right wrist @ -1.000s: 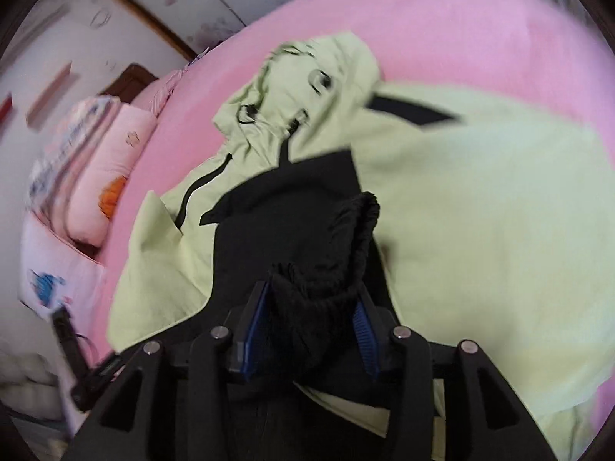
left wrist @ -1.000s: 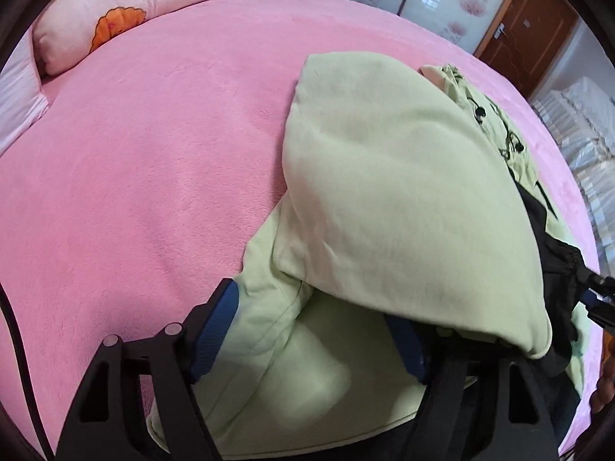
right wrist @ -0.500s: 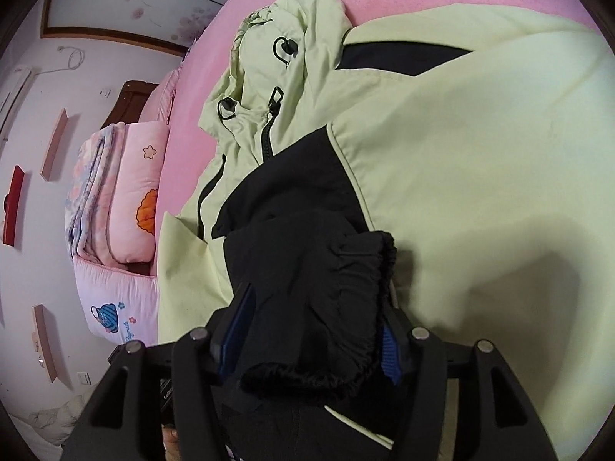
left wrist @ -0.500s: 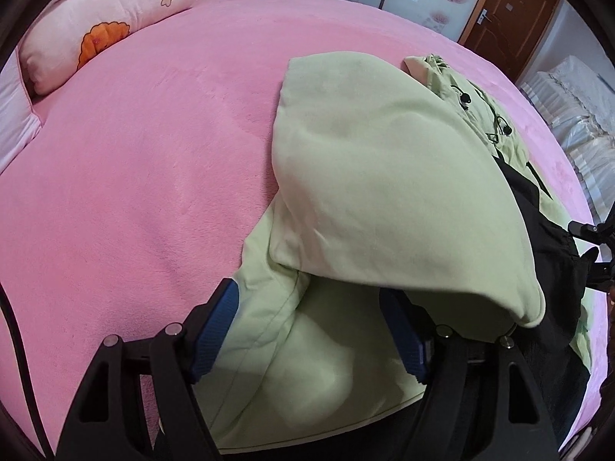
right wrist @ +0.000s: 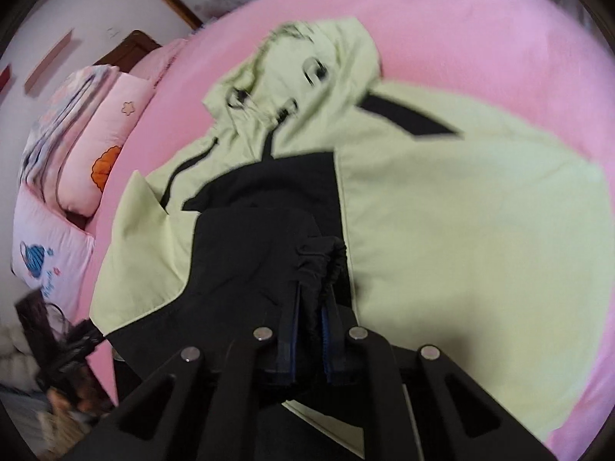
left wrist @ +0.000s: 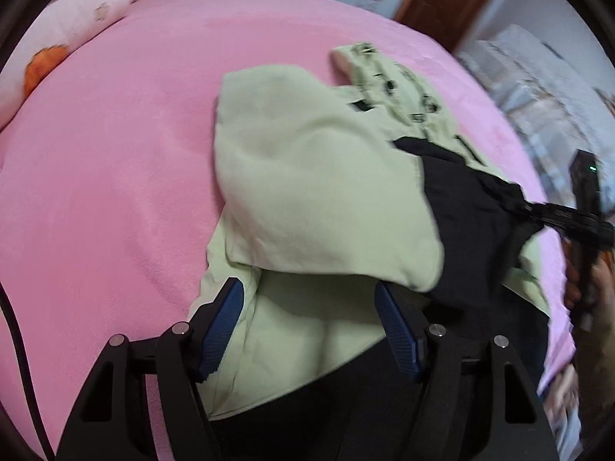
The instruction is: Fold large clothes
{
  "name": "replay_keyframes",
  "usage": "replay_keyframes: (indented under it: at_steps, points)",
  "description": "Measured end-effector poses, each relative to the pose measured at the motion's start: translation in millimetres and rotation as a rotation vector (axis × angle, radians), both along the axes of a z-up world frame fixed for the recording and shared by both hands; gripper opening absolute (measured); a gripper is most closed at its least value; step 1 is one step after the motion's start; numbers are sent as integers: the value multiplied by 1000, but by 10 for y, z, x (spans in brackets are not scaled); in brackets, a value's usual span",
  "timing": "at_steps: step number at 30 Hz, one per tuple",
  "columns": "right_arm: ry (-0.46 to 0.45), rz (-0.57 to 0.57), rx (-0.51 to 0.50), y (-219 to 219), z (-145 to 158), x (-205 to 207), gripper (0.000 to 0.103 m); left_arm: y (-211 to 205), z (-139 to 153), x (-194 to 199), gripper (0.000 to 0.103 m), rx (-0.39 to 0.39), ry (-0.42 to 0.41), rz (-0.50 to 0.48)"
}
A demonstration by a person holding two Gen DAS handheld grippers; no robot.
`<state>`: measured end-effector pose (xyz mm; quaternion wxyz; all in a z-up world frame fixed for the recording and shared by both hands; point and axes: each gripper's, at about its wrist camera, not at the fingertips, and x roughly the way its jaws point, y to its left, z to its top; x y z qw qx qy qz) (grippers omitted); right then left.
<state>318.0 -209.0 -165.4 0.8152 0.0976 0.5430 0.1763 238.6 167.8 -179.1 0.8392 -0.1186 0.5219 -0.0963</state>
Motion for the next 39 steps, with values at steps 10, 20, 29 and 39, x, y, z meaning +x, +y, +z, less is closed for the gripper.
replay_keyframes:
  at_steps: [10, 20, 29, 39]
  points:
    - [-504, 146, -238, 487, 861, -240, 8, 531, 66, 947, 72, 46, -52, 205]
    - [-567, 37, -218, 383, 942, -44, 8, 596, -552, 1891, 57, 44, 67, 235]
    - [-223, -241, -158, -336, 83, 465, 8, 249, -695, 2059, 2, 340, 93, 225]
    - [-46, -307, -178, -389, -448, 451, 19, -25, -653, 2049, 10, 424, 77, 174]
